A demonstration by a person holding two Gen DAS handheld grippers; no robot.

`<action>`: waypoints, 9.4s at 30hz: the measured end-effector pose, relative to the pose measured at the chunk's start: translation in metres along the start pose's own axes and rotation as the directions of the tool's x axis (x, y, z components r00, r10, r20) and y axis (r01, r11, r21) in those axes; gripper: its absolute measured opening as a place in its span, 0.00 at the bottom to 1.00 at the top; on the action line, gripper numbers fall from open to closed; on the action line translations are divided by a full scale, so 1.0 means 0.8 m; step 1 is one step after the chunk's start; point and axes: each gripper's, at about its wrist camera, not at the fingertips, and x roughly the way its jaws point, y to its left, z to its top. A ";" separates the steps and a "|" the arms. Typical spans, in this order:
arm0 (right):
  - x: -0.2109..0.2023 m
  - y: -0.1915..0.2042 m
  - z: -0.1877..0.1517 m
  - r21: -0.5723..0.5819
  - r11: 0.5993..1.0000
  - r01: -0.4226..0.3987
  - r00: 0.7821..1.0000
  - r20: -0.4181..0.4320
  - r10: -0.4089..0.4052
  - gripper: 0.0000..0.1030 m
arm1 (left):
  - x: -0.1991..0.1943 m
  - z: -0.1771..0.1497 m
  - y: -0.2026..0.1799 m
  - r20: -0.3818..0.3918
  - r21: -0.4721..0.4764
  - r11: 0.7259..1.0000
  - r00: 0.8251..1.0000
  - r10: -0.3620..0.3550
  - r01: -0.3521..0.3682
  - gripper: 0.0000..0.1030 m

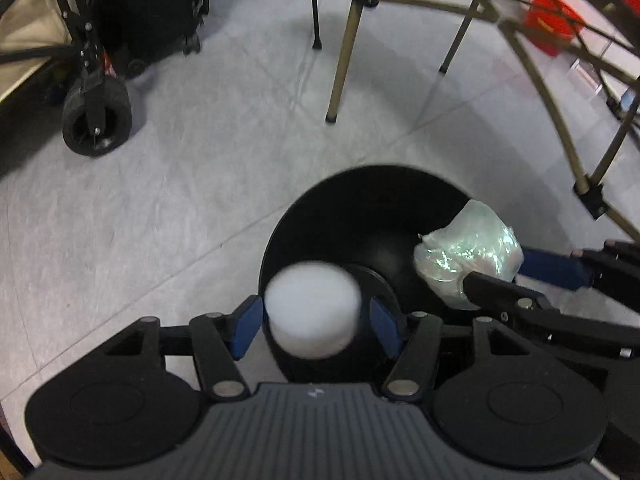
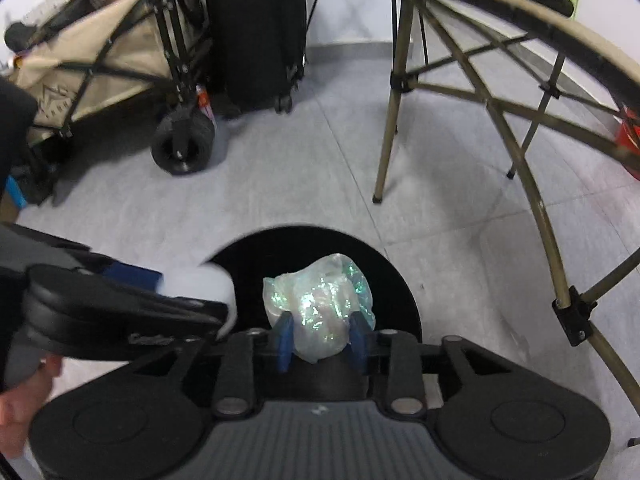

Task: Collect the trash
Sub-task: 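Carry both items over the black bin and open both grippers to drop them, then grasp the light blue plush toy with both grippers together, then lower the blue plush over the bin and release it, then grasp the pink layered sponge block with both grippers, then carry the sponge block over the bin and release it, then grasp the yellow and white sheep plush with both grippers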

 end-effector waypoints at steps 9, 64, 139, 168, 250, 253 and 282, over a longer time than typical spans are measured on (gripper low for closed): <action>0.015 -0.012 0.005 0.023 1.000 0.001 0.999 -0.051 0.001 0.46 | 0.012 0.006 0.014 -0.058 -0.035 0.999 0.998 0.004 -0.006 0.76; -0.258 -0.320 -0.110 0.759 0.637 -0.132 0.770 0.484 -0.417 0.37 | -0.104 0.127 -0.329 0.225 0.353 0.678 0.645 -0.730 0.644 0.57; -0.079 -0.055 -0.029 0.221 0.975 -0.020 0.992 0.123 -0.008 0.49 | -0.047 0.047 -0.025 0.193 0.317 0.947 0.974 -0.116 0.050 0.72; -0.320 -0.338 -0.087 0.655 0.743 0.141 0.674 0.486 -0.556 0.21 | -0.129 0.090 -0.365 0.416 0.366 0.812 0.701 -0.579 0.454 0.62; 0.019 -0.078 -0.039 0.360 0.929 -0.092 0.987 -0.088 0.132 0.42 | 0.036 0.001 -0.032 -0.092 0.231 0.967 0.992 -0.090 0.109 0.64; 0.017 -0.077 -0.038 0.351 0.932 -0.093 0.987 -0.091 0.133 0.42 | 0.030 -0.001 -0.036 -0.080 0.251 0.962 0.993 -0.088 0.106 0.65; -0.405 -0.236 -0.151 0.663 0.723 0.191 0.558 0.533 -0.636 0.67 | -0.237 -0.021 -0.249 0.592 0.428 0.877 0.664 -0.456 0.221 0.88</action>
